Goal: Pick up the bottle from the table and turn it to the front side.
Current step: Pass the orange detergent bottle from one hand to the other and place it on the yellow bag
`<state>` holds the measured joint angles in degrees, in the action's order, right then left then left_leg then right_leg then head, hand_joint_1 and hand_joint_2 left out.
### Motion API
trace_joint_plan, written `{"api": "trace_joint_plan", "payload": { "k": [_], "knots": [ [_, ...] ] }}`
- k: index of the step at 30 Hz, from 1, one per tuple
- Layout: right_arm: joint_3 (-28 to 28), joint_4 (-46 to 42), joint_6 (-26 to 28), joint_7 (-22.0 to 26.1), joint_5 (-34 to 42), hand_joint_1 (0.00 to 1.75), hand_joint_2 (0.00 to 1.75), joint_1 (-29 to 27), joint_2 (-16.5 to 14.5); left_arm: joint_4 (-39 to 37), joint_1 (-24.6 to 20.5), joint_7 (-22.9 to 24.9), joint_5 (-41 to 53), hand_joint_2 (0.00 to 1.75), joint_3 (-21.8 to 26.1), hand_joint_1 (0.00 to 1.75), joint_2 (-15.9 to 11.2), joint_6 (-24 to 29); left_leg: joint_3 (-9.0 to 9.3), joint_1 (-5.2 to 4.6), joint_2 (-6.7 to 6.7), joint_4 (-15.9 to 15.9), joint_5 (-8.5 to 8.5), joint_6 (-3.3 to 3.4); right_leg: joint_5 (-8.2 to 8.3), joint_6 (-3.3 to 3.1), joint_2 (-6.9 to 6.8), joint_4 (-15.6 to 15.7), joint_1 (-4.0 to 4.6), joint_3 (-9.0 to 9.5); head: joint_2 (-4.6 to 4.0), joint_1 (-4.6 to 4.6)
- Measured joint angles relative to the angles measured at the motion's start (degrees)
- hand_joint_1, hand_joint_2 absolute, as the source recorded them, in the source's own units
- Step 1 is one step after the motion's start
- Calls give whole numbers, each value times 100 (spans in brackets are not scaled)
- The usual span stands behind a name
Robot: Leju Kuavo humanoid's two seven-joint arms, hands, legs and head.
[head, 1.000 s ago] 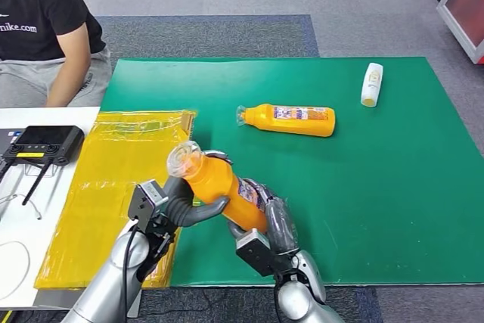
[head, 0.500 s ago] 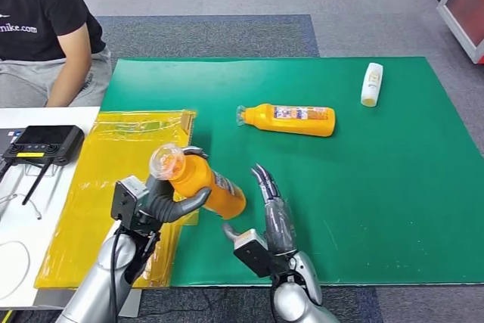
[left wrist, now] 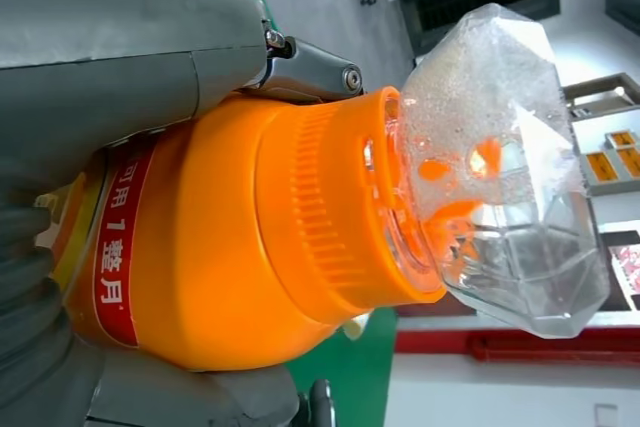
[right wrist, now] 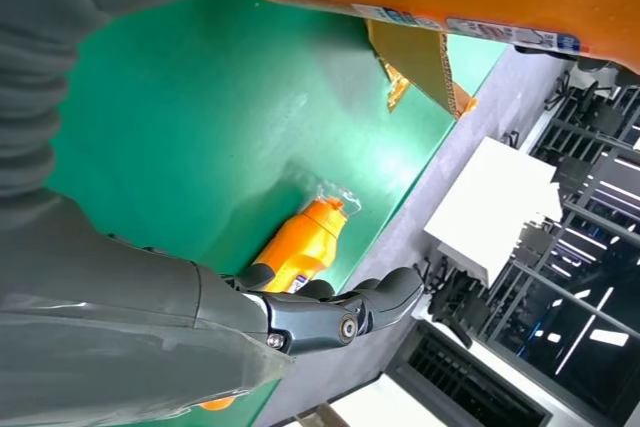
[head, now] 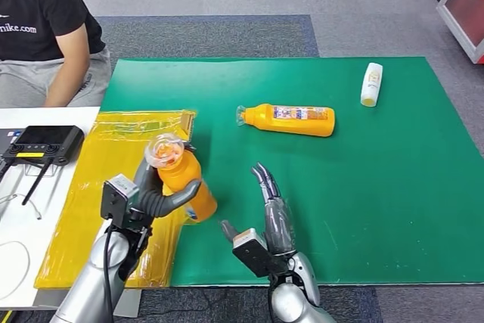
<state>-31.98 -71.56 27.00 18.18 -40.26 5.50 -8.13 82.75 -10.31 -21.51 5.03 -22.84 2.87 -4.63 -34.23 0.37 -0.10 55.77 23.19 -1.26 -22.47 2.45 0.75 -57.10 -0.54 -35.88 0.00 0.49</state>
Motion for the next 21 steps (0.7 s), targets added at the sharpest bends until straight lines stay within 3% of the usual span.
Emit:
{"api": "trace_joint_plan", "payload": {
  "k": [8,13,21],
  "knots": [
    [3,-22,-16,-10,0,0,0,-32,-1,4,-312,312,1157,175,4,175,-430,25,0,1,1,0,-4,-5,3,-4,1,-1,3,-3,0,0],
    [23,-91,-59,-13,11,0,0,-94,-1,-158,-603,449,2100,175,-46,175,-1052,-181,-1,3,4,0,-6,-9,7,-11,6,-1,4,-9,0,-1],
    [81,-98,-82,45,58,0,0,-107,-1,-437,-1095,289,2248,175,-199,175,-2054,-824,5,8,9,0,-13,-20,14,-23,12,-3,9,-7,0,0]
  ]
}}
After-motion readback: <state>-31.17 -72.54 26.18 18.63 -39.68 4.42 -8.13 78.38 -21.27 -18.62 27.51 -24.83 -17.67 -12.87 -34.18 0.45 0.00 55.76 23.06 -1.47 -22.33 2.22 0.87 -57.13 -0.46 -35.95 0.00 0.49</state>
